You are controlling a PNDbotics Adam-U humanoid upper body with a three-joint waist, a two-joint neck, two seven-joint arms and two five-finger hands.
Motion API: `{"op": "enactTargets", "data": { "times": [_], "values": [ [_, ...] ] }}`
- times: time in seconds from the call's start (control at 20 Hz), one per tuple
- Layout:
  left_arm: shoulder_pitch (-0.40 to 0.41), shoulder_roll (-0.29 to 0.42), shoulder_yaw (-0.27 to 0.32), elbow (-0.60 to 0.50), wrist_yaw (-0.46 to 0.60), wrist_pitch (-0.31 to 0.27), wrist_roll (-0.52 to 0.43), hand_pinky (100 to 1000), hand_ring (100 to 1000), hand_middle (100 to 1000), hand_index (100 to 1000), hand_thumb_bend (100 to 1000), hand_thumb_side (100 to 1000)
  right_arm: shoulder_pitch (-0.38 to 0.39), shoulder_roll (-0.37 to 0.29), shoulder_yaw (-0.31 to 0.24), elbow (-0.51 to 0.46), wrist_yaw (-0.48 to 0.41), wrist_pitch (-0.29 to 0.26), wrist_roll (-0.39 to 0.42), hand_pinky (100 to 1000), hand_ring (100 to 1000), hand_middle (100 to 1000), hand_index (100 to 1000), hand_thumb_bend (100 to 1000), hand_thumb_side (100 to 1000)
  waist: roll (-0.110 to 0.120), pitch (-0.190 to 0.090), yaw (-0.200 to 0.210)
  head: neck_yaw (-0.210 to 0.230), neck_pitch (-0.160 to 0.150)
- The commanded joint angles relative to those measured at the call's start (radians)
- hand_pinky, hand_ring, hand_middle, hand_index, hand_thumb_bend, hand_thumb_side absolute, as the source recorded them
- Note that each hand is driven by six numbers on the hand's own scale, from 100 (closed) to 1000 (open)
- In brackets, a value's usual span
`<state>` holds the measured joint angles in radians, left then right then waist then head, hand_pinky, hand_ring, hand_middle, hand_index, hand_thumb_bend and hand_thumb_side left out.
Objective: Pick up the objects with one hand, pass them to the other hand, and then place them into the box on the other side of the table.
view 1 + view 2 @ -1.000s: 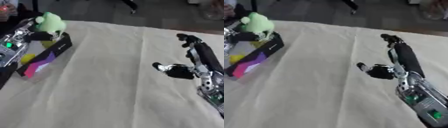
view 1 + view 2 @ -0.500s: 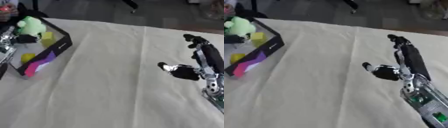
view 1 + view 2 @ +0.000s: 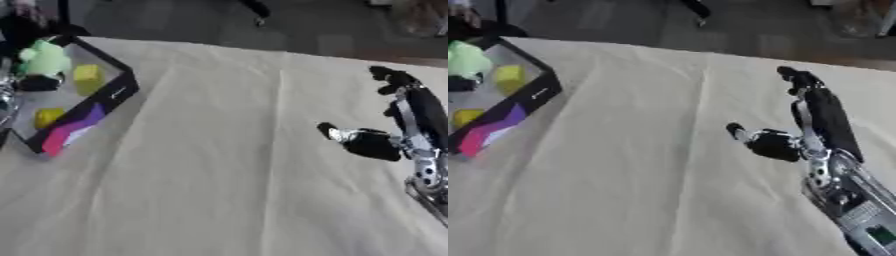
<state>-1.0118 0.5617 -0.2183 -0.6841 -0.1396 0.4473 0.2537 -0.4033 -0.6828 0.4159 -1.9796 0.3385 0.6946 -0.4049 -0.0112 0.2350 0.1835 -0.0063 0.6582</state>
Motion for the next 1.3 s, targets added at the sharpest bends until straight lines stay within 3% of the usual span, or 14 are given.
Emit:
{"op": "enactTargets", "data": {
  "times": [0.05, 0.15, 0.35, 0.4, 0.65, 0.8, 0.95, 1.05, 1.1, 1.15, 1.3],
  "values": [
    [-0.025, 0.020, 0.016, 0.005, -0.092, -0.002, -0.020, 915, 758, 736, 743, 715, 561, -0.005, -0.014, -0.015, -0.020, -0.007, 0.004, -0.020, 587, 790, 830, 909, 684, 307, -0.006, -0.013, -0.001, 0.012, -0.001],
    [-0.026, 0.019, 0.025, 0.010, -0.137, 0.007, -0.030, 923, 776, 751, 774, 763, 645, -0.003, -0.015, -0.015, -0.020, -0.010, 0.001, -0.024, 585, 789, 829, 909, 681, 310, -0.006, -0.013, -0.002, 0.019, -0.003],
    [-0.025, 0.021, 0.038, 0.010, -0.195, 0.036, -0.038, 924, 781, 755, 783, 797, 684, 0.009, -0.016, -0.019, -0.020, -0.015, -0.002, -0.035, 584, 788, 829, 908, 683, 311, -0.006, -0.015, -0.002, 0.027, -0.004],
    [-0.024, 0.022, 0.042, 0.008, -0.203, 0.044, -0.036, 920, 779, 754, 783, 799, 658, 0.012, -0.016, -0.021, -0.020, -0.016, -0.002, -0.039, 582, 788, 829, 908, 683, 310, -0.006, -0.016, -0.002, 0.027, -0.004],
    [-0.018, 0.026, 0.051, -0.012, -0.213, 0.064, -0.029, 919, 769, 756, 788, 758, 621, 0.018, -0.020, -0.033, -0.020, -0.026, -0.009, -0.056, 581, 789, 826, 909, 662, 310, -0.003, -0.027, -0.002, 0.020, 0.002],
    [-0.013, 0.032, 0.056, -0.039, -0.208, 0.065, -0.017, 919, 753, 752, 775, 657, 634, 0.023, -0.021, -0.043, -0.020, -0.032, -0.022, -0.066, 577, 789, 820, 909, 639, 309, -0.003, -0.035, -0.005, 0.004, 0.003],
    [0.010, 0.050, 0.081, -0.139, -0.187, 0.074, 0.067, 917, 730, 788, 726, 444, 627, 0.031, -0.036, -0.070, -0.020, -0.037, -0.052, -0.094, 584, 794, 826, 913, 601, 295, -0.006, -0.050, -0.011, -0.070, 0.025],
    [0.032, 0.067, 0.096, -0.234, -0.147, 0.068, 0.128, 922, 719, 801, 710, 275, 677, 0.035, -0.061, -0.098, -0.020, -0.044, -0.073, -0.116, 588, 796, 829, 914, 549, 285, -0.009, -0.062, -0.014, -0.140, 0.042],
    [0.049, 0.079, 0.101, -0.291, -0.115, 0.059, 0.153, 921, 718, 802, 710, 255, 687, 0.037, -0.076, -0.116, -0.020, -0.054, -0.085, -0.128, 589, 796, 828, 913, 535, 289, -0.011, -0.069, -0.016, -0.179, 0.050],
    [0.070, 0.097, 0.103, -0.355, -0.081, 0.041, 0.173, 920, 723, 811, 717, 100, 795, 0.040, -0.096, -0.137, -0.020, -0.066, -0.098, -0.138, 596, 790, 814, 898, 458, 280, -0.014, -0.078, -0.019, -0.223, 0.057],
    [0.141, 0.159, 0.103, -0.535, -0.001, -0.018, 0.199, 943, 747, 836, 772, 127, 843, 0.070, -0.170, -0.220, -0.020, -0.113, -0.121, -0.178, 594, 787, 807, 887, 342, 191, -0.020, -0.104, -0.023, -0.357, 0.065]
  ]
}}
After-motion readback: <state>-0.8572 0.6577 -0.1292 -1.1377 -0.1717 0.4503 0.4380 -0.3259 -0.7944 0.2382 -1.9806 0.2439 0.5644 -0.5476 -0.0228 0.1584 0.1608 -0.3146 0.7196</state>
